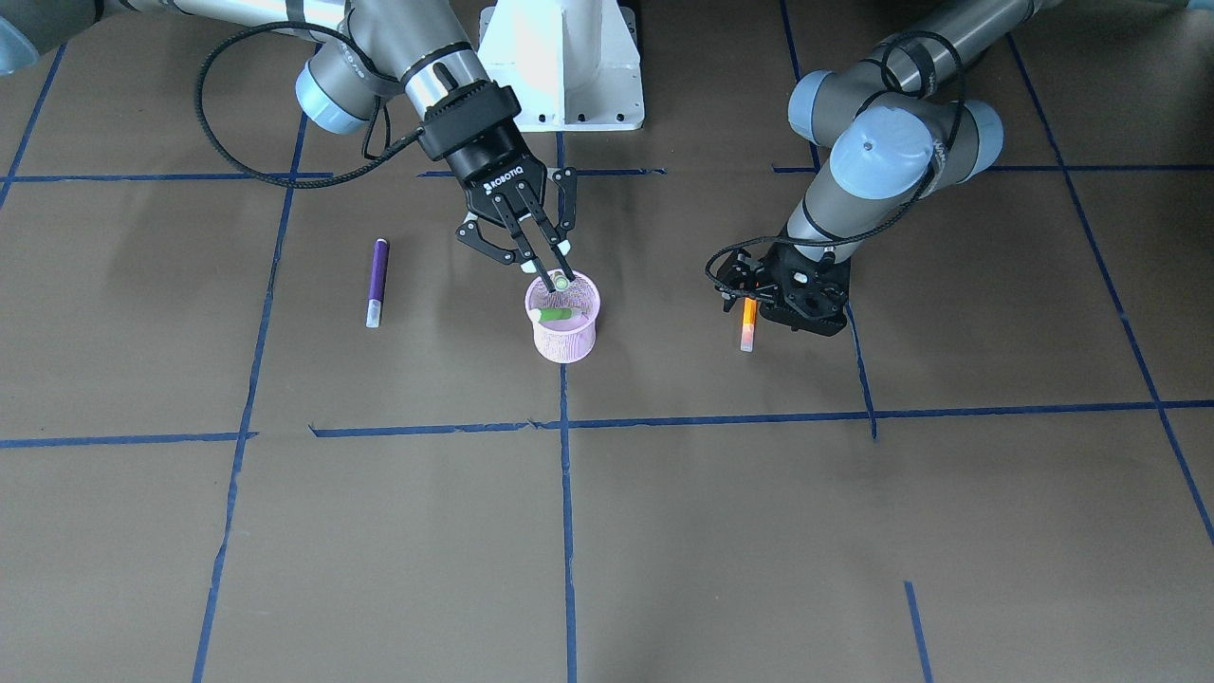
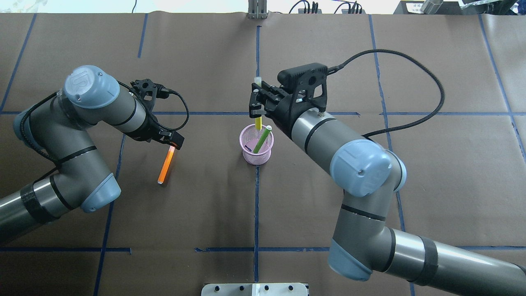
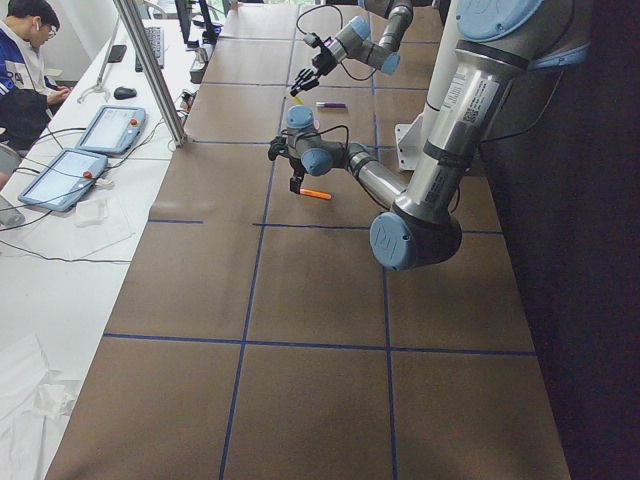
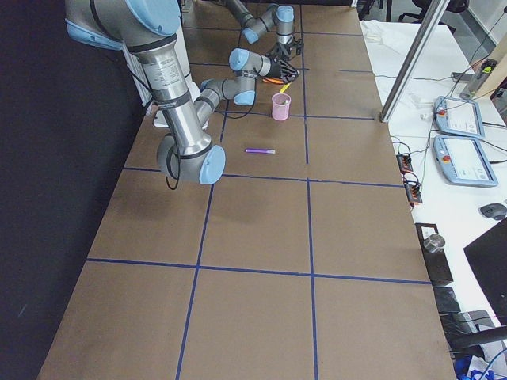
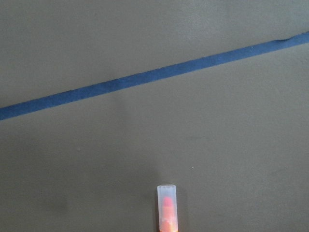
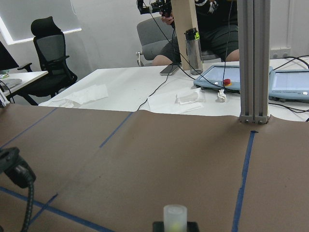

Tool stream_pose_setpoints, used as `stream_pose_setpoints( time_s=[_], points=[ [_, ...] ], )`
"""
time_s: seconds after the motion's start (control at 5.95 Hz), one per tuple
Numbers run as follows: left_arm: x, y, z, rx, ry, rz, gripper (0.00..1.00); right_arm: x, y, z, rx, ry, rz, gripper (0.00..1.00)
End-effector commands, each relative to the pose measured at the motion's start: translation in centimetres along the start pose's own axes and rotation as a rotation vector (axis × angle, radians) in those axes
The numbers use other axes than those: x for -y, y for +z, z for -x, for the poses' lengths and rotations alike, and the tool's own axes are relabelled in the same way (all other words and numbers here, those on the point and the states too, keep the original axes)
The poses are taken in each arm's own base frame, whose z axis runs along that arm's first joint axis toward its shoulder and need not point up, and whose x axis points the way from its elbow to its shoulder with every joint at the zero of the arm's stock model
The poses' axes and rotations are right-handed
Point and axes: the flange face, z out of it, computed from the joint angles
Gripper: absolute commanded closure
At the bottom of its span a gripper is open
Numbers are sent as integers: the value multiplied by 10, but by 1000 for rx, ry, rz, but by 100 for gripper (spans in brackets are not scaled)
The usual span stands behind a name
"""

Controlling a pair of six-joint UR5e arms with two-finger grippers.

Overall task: Collect pens into pen holder
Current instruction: 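Lower the yellow highlighter into the cup and open the right gripper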

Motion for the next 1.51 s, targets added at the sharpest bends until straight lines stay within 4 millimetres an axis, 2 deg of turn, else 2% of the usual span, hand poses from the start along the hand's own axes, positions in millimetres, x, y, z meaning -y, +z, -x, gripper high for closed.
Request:
stream_pose_setpoints(
  time_s=[0.0,0.17,0.34,0.5,0.67,1.01,1.18,1.34],
  points=[
    [0,1,0,0,1,1,0,-22,7,8,0,-22,32,100],
    [0,1,1,1,1,0,1,-26,9,9,-4,-56,38,98],
    [0,4,3,4,-1,2,1,-28,9,9,-9,-100,33,75],
    [0,4,3,2,-1,3,1,-28,9,9,-9,-98,31,27],
    [0,4,3,2,-1,3,1,-30,10,5,-13,-107,34,0],
    [1,4,1,1,0,2,1,-23,6,11,3,-105,24,0],
    [8,-2,-11,-7,5,-7,1,-6,-4,16,38,-85,16,0],
    [5,12,-13,2,5,16,1,7,-2,0,83,-81,80,0]
  ],
)
